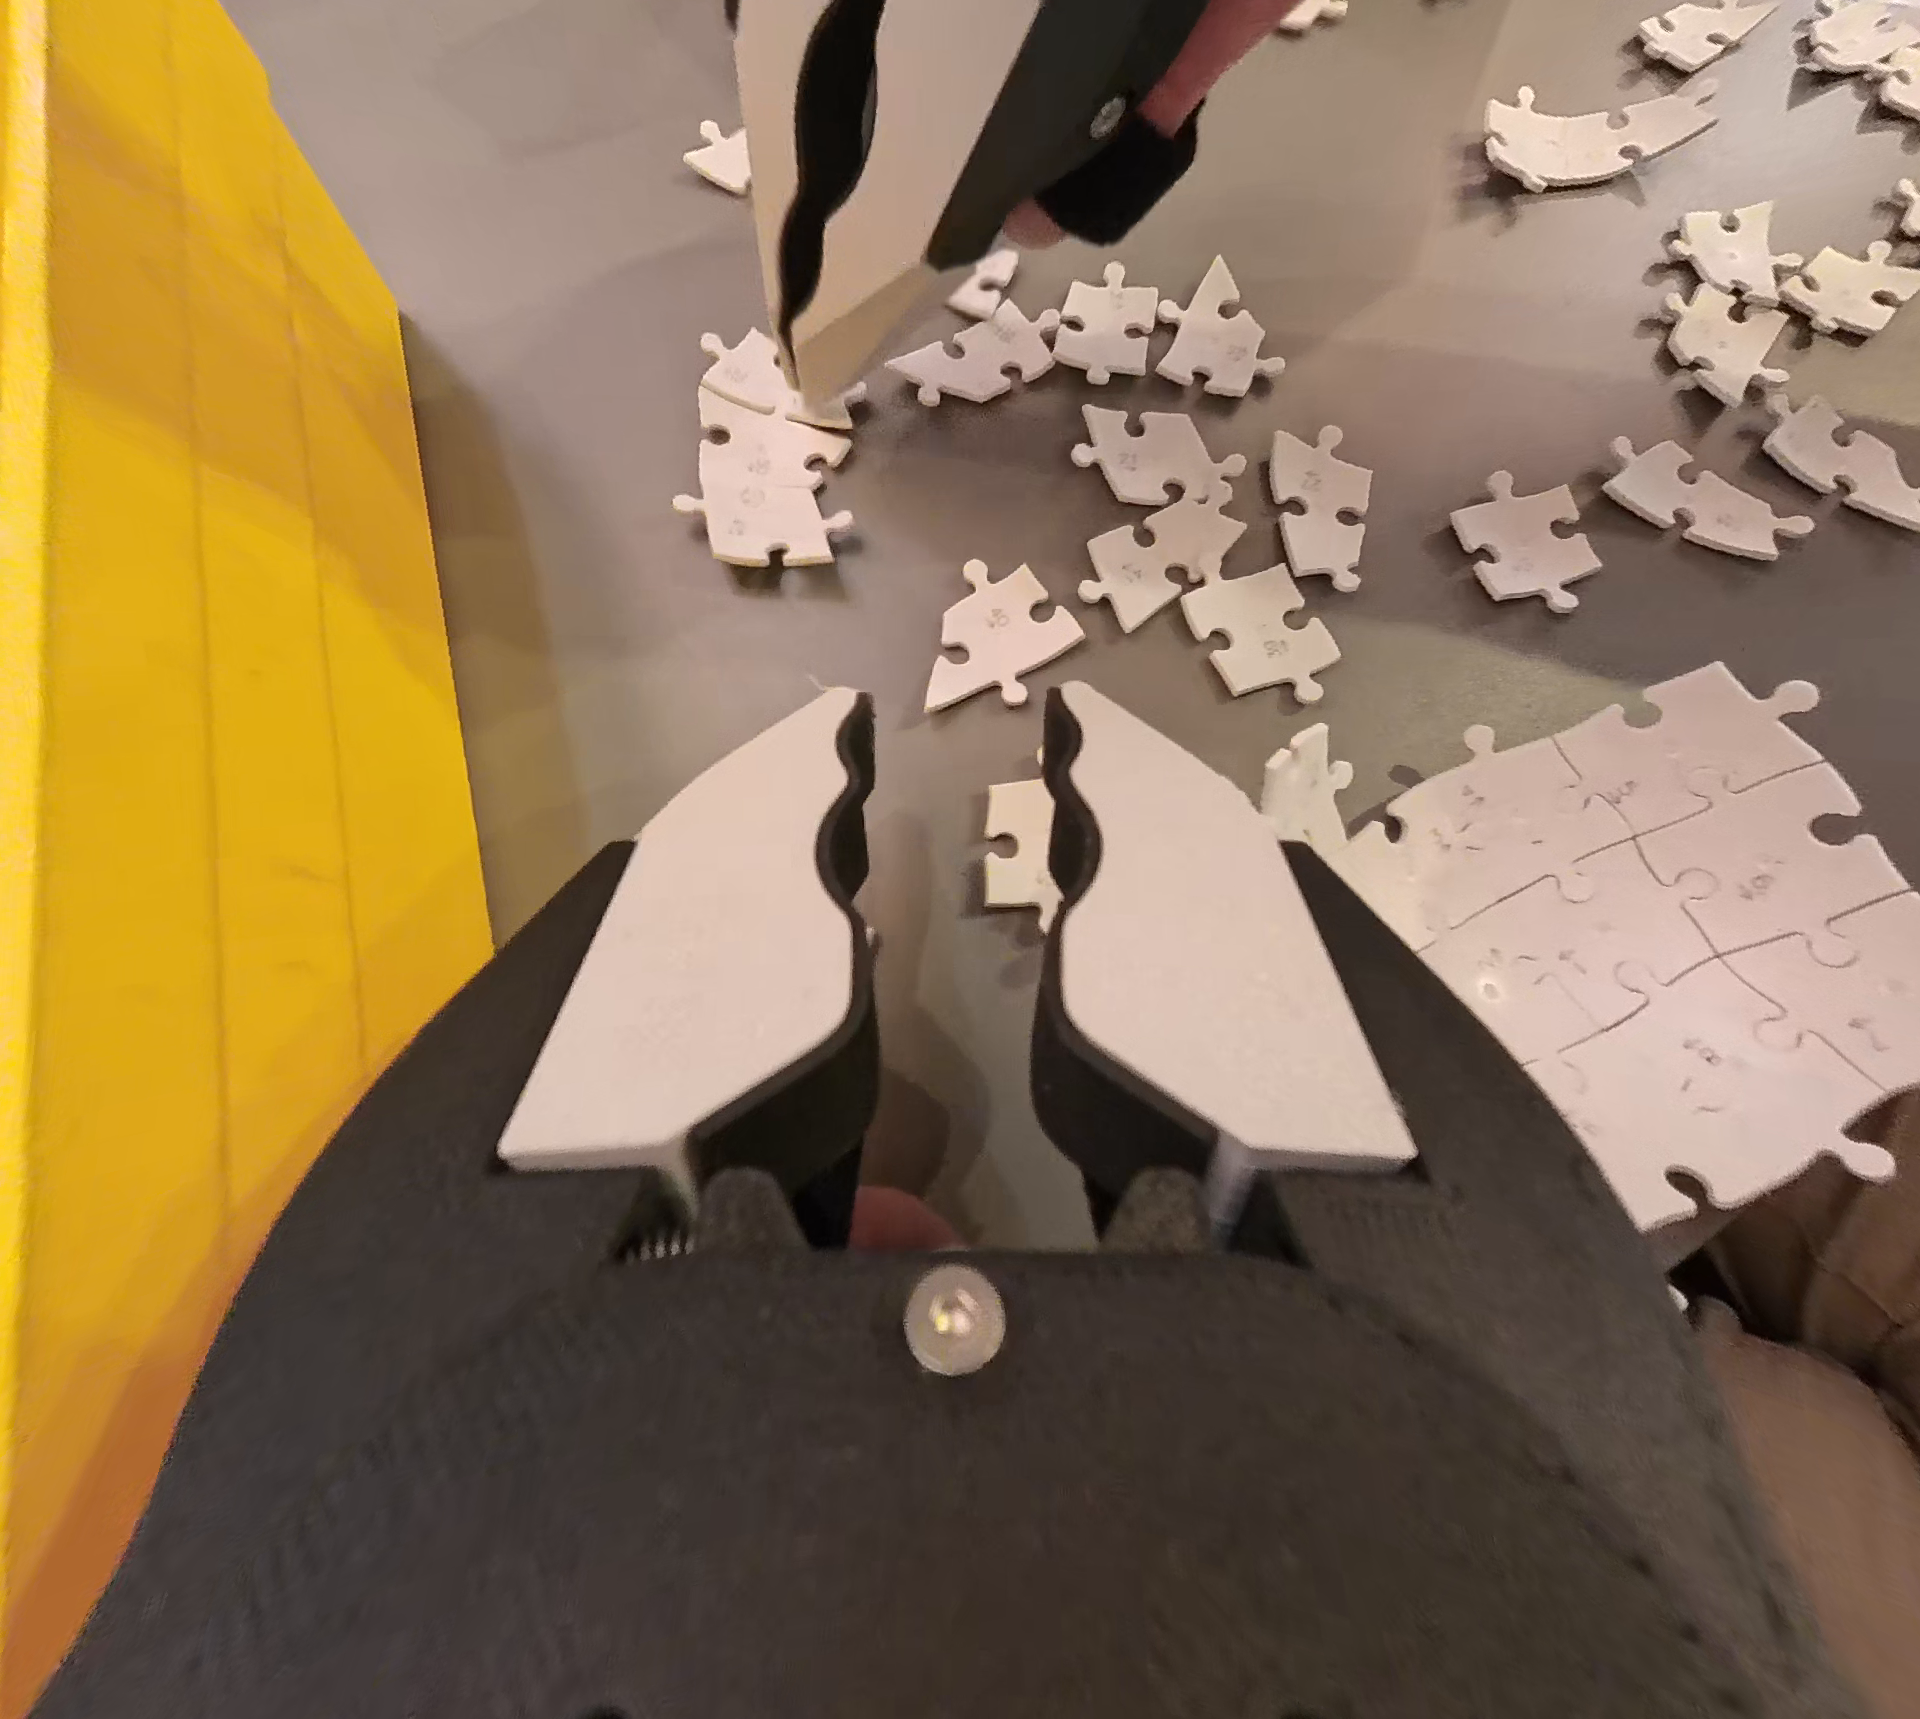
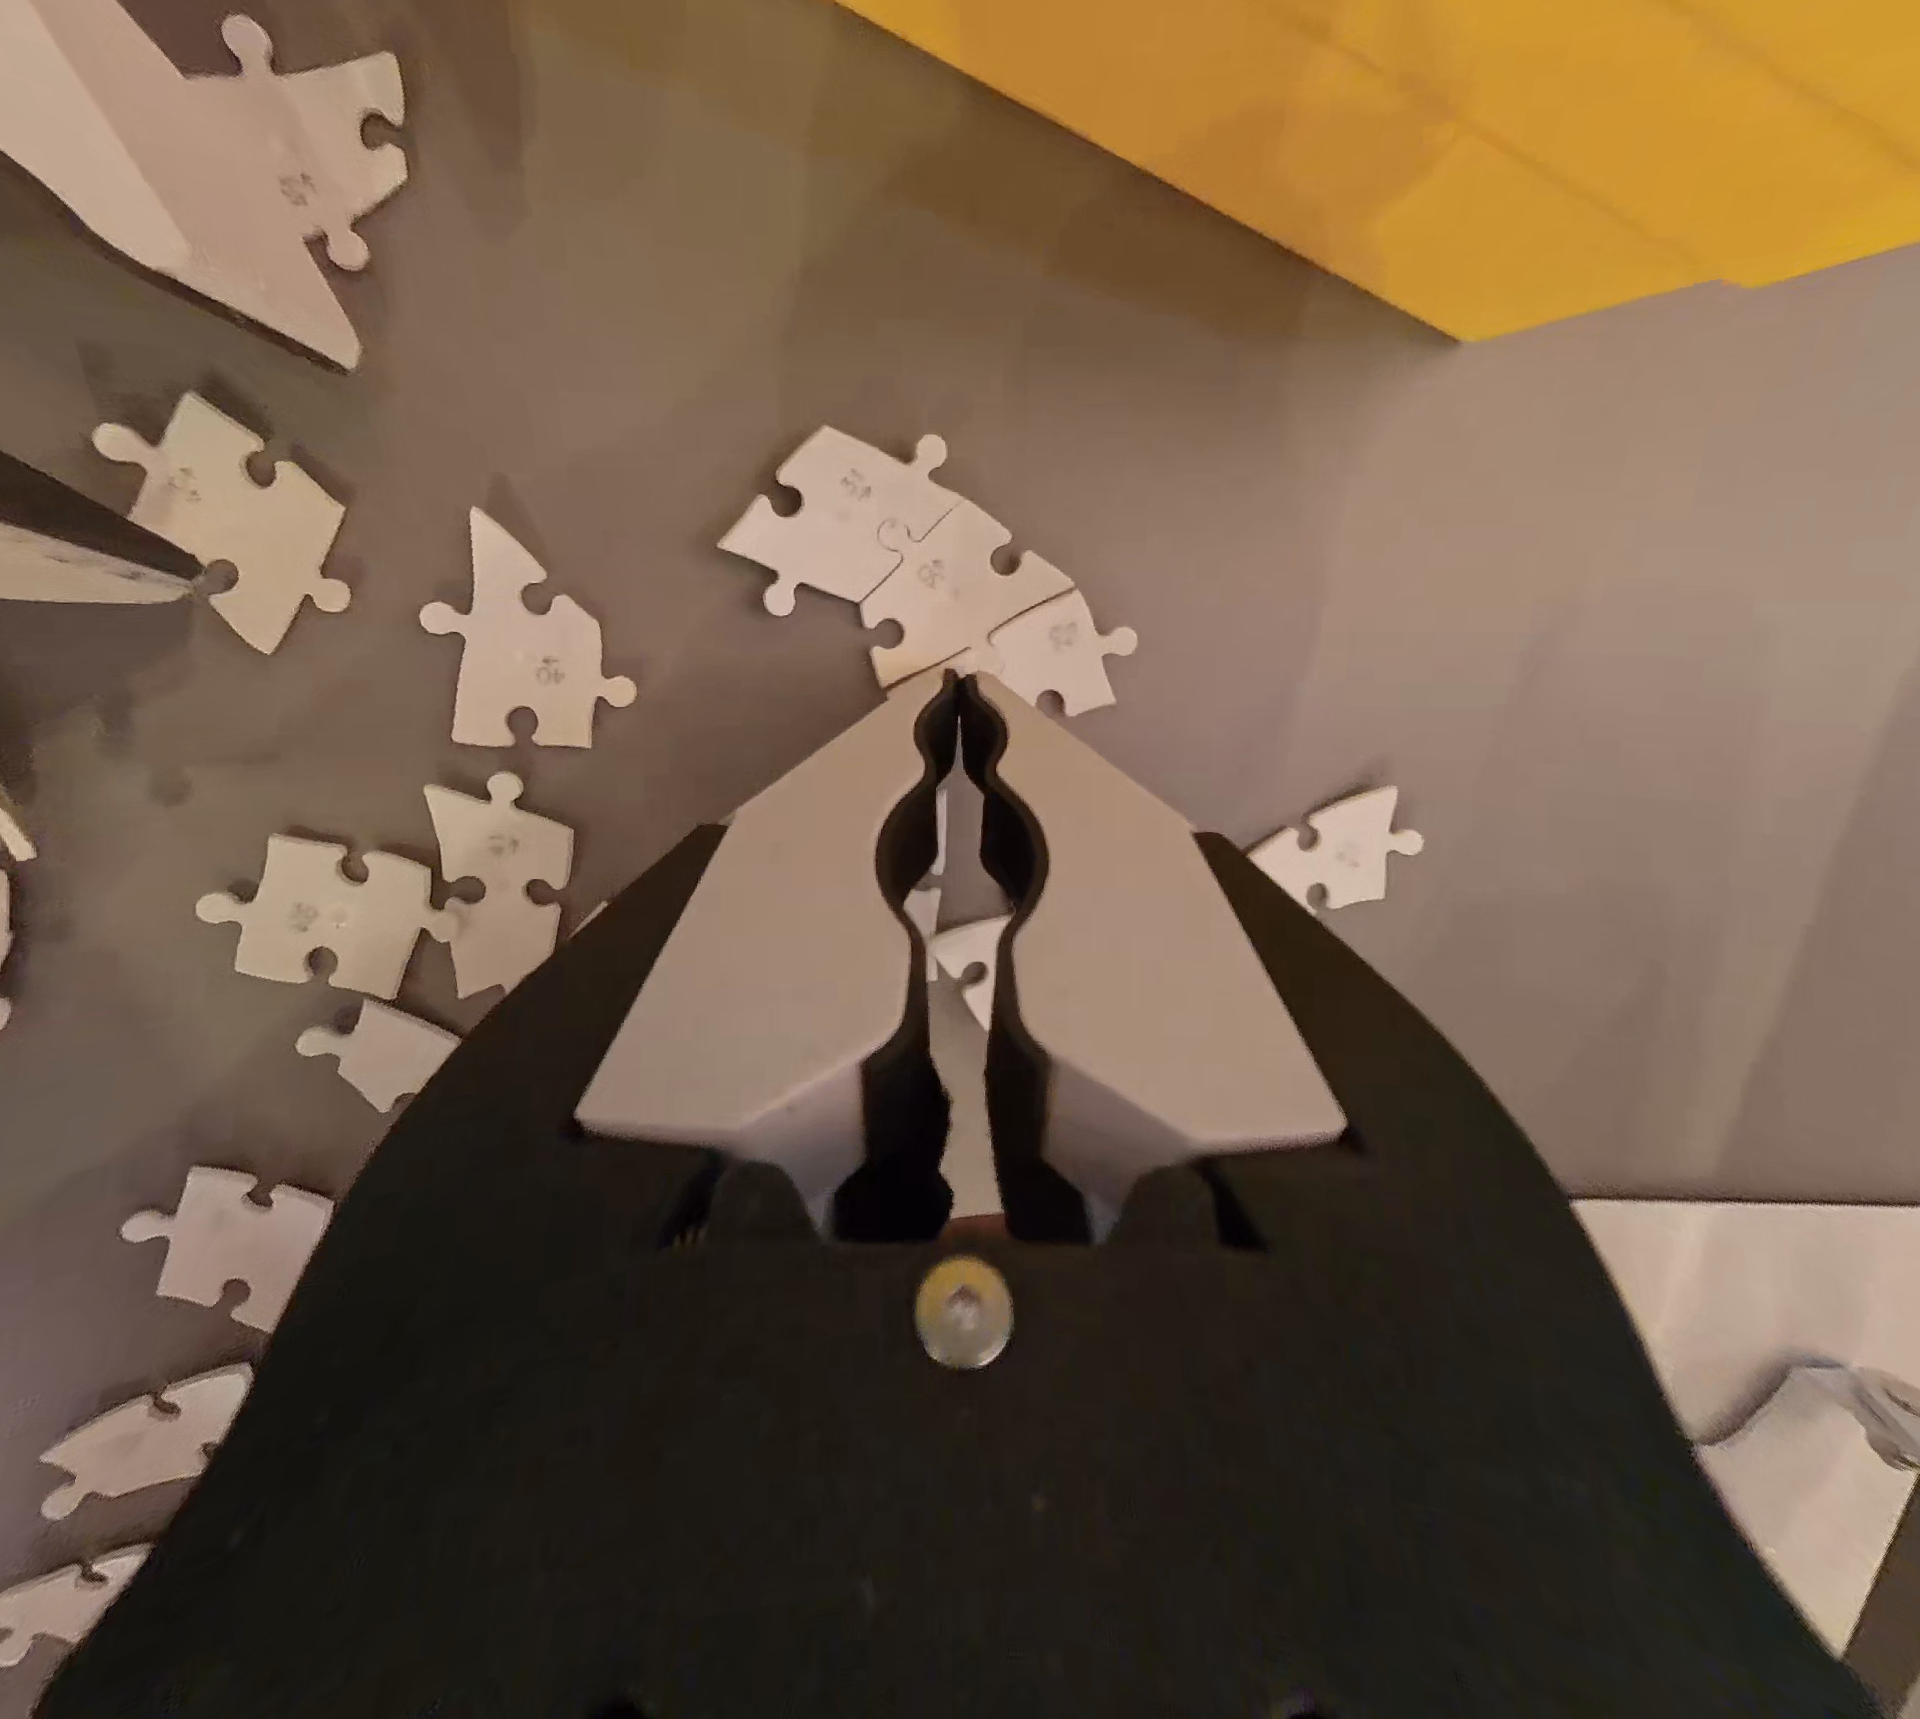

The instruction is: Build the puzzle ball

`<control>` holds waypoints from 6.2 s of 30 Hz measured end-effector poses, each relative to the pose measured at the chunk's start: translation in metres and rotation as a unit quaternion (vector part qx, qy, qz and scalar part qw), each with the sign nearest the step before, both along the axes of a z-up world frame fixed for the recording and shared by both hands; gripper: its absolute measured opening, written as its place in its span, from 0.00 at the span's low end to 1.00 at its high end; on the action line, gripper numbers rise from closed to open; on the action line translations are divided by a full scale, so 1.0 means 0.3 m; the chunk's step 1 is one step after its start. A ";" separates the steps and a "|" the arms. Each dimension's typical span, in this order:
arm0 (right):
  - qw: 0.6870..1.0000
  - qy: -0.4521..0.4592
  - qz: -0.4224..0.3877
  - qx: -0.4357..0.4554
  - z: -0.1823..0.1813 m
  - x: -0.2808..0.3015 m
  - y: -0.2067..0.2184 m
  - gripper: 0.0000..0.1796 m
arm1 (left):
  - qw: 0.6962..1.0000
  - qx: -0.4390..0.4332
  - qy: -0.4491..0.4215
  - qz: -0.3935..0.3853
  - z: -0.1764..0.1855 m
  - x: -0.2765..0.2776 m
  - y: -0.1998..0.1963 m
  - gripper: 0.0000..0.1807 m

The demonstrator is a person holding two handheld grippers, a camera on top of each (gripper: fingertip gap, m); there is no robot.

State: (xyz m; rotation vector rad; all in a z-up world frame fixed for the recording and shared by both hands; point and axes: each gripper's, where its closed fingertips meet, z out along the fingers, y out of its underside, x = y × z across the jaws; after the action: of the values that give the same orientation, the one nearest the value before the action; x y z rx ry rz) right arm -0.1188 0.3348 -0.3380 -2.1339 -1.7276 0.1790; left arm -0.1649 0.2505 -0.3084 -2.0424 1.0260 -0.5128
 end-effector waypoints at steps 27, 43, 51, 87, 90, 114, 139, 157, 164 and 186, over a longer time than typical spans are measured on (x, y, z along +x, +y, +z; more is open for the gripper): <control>0.999 -0.004 -0.010 -0.037 0.016 -0.036 0.051 0.00 | 1.000 -0.010 0.000 0.015 -0.003 0.008 0.042 0.17; 0.998 0.003 -0.012 -0.057 -0.013 -0.039 0.029 0.00 | 0.995 -0.026 0.066 0.073 -0.038 0.087 0.223 0.01; 0.998 0.017 -0.011 -0.062 -0.013 -0.035 0.022 0.00 | 0.986 -0.017 0.150 0.072 -0.107 0.082 0.264 0.00; 0.986 0.103 -0.097 -0.088 0.024 0.046 0.031 0.02 | 0.963 -0.043 0.266 0.025 -0.112 0.057 0.263 0.00; 0.985 0.112 -0.092 -0.093 0.020 0.041 0.009 0.01 | 0.966 -0.050 0.253 0.028 -0.112 0.057 0.264 0.00; 0.984 0.138 -0.072 -0.090 -0.004 0.006 -0.016 0.00 | 0.974 -0.062 0.213 0.048 -0.108 0.073 0.267 0.00; 0.989 0.134 -0.060 -0.032 -0.010 0.012 -0.018 0.00 | 0.964 -0.203 -0.031 0.167 -0.090 0.064 0.245 0.15; 0.988 0.138 -0.062 -0.030 -0.009 0.011 -0.017 0.00 | 0.948 -0.252 -0.103 0.164 -0.095 0.078 0.258 0.01; 0.990 0.134 -0.046 0.001 -0.004 0.004 -0.017 0.00 | 0.922 -0.315 -0.157 0.161 -0.088 0.084 0.250 0.01; 0.989 0.145 -0.028 0.023 -0.005 -0.027 -0.006 0.00 | 0.926 -0.308 -0.125 0.177 -0.097 0.080 0.275 0.03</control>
State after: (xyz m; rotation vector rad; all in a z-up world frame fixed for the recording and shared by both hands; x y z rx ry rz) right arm -0.1270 0.3331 -0.3395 -2.0068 -1.4888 0.4065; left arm -0.1409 0.3330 -0.3375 -2.5454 0.3380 -0.9580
